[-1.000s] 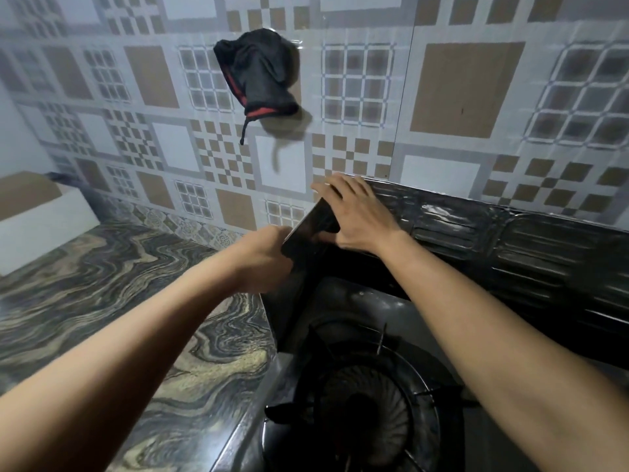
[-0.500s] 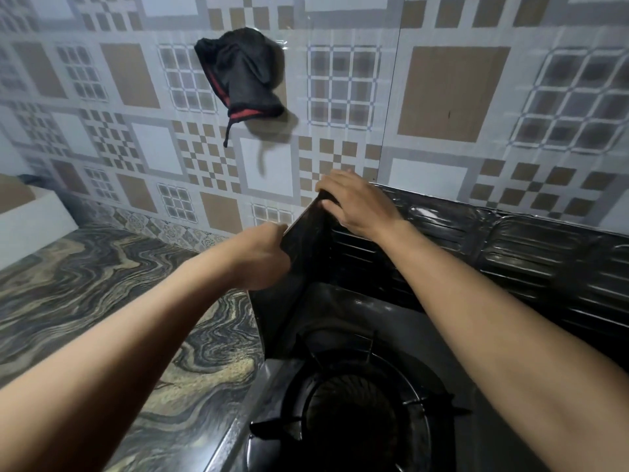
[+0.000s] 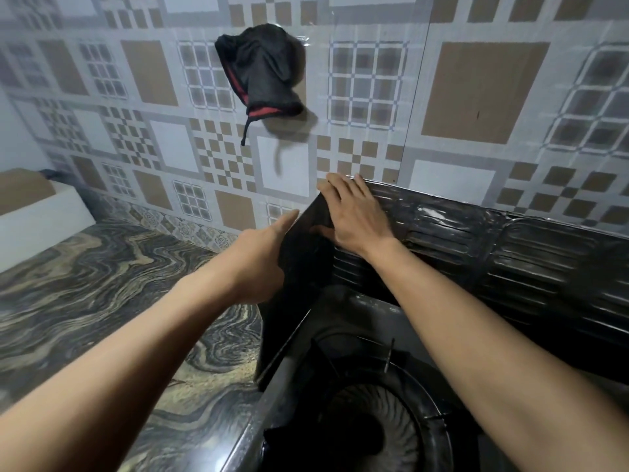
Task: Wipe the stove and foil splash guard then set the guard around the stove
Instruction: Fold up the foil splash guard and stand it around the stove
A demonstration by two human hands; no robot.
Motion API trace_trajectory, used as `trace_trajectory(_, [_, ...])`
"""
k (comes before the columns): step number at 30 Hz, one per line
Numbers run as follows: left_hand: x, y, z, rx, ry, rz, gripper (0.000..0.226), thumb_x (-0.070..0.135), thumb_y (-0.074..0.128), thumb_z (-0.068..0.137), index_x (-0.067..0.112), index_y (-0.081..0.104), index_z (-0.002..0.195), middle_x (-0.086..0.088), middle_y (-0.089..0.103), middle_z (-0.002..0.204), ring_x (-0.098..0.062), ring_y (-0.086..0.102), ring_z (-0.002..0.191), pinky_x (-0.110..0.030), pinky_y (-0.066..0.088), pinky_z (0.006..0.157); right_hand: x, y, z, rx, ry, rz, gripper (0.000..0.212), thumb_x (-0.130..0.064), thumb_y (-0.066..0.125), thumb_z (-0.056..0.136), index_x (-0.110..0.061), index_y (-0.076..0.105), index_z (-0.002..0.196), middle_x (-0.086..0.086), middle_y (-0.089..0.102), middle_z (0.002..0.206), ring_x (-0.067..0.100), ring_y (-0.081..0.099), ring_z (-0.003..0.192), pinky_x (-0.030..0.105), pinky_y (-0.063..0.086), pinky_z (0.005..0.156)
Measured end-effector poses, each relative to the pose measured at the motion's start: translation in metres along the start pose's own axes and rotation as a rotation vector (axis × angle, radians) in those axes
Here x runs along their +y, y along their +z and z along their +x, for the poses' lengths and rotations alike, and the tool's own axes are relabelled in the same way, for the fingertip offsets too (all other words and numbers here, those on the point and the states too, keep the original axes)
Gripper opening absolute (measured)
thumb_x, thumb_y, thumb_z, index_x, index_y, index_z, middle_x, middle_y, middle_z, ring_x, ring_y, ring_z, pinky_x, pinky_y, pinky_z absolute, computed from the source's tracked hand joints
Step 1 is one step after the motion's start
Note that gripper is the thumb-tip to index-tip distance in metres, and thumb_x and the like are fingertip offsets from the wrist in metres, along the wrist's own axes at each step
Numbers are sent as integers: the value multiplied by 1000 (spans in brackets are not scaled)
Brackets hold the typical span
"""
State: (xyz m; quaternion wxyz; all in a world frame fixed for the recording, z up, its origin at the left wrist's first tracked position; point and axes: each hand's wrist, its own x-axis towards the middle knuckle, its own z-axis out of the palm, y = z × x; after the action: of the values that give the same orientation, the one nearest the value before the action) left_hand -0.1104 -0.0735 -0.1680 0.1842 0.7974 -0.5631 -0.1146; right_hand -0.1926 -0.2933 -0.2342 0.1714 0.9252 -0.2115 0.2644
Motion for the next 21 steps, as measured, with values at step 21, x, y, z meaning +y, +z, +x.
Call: trace_trajectory(21, [28,2,32,-178,-39,-79,91,-1,50,80,24,12,159,-15,53,145,-33,49,131,-40,42,109,59,-1,-55,-243,-246,-529,66,-6,-7,91,-3,8,155,22,1,162,37,1,150,49,-3,121])
